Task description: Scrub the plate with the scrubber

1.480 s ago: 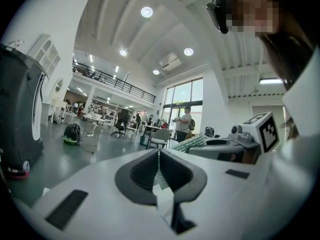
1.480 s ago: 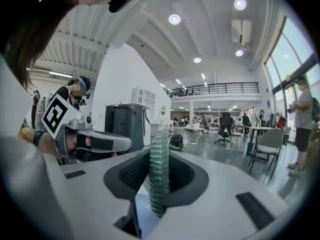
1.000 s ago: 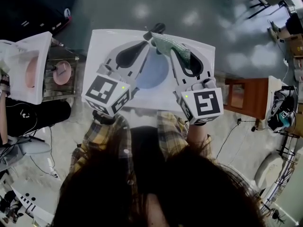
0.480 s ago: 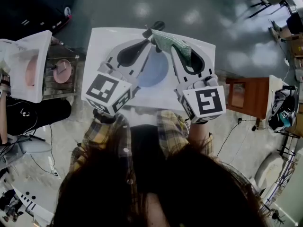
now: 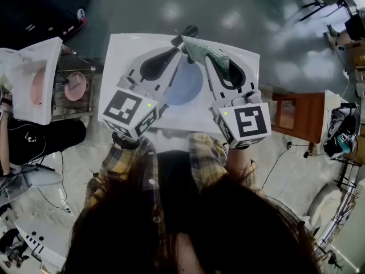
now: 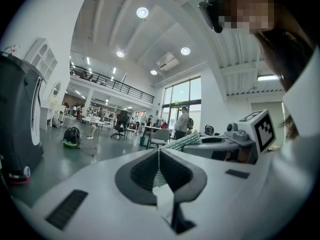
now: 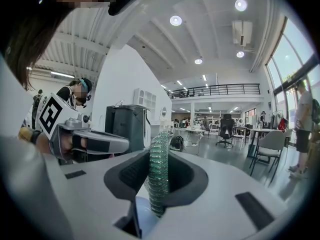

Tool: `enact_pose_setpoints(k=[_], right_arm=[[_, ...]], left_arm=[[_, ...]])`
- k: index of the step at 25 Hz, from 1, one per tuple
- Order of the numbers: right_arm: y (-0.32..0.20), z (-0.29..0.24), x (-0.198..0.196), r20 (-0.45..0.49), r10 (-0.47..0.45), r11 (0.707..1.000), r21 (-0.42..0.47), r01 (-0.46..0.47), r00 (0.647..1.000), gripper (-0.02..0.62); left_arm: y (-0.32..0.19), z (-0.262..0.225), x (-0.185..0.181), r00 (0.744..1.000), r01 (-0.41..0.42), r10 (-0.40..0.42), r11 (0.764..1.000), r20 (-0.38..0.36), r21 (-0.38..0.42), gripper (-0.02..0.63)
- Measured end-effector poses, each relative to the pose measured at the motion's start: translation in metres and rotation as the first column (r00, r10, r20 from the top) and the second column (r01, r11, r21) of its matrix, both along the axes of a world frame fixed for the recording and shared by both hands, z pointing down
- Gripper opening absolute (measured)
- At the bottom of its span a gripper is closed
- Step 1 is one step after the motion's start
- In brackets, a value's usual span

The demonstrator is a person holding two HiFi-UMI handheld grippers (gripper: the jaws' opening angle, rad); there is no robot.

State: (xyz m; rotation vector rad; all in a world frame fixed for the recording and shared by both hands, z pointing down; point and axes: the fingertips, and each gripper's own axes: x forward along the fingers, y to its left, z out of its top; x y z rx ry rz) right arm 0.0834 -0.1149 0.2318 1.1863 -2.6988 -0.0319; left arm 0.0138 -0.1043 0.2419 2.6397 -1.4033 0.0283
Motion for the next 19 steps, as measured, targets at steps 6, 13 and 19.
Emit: enact_pose_setpoints(k=[6,13,19], right_arm=[[-0.0002,0.0011,-0.0001,0.002,-0.001,1.000,0.002,0.001,1.000,0.098],[-0.0020,0.0010,-0.0029,-0.005,-0.005,1.000,-0.001,0.005,1.000,0.098],[-0.0031,0.0001,-0.0063,-0.005,-0.004,1.000,-0.002,0.004,1.000,0.098]], left_arm=[[0.0002,-0.0001,-0.0016,1.000,0.000,0.000,1.000,-0.002,0.001,0.020],[-0.0008,-0.0001,-0.0039,1.000,-0.003,0.003,1.000,0.000,-0.003,0.020],[-0.0013,-0.0009,-0.0081,1.000,-0.004,0.004,1.000,-0.003,-0.003,0.020]])
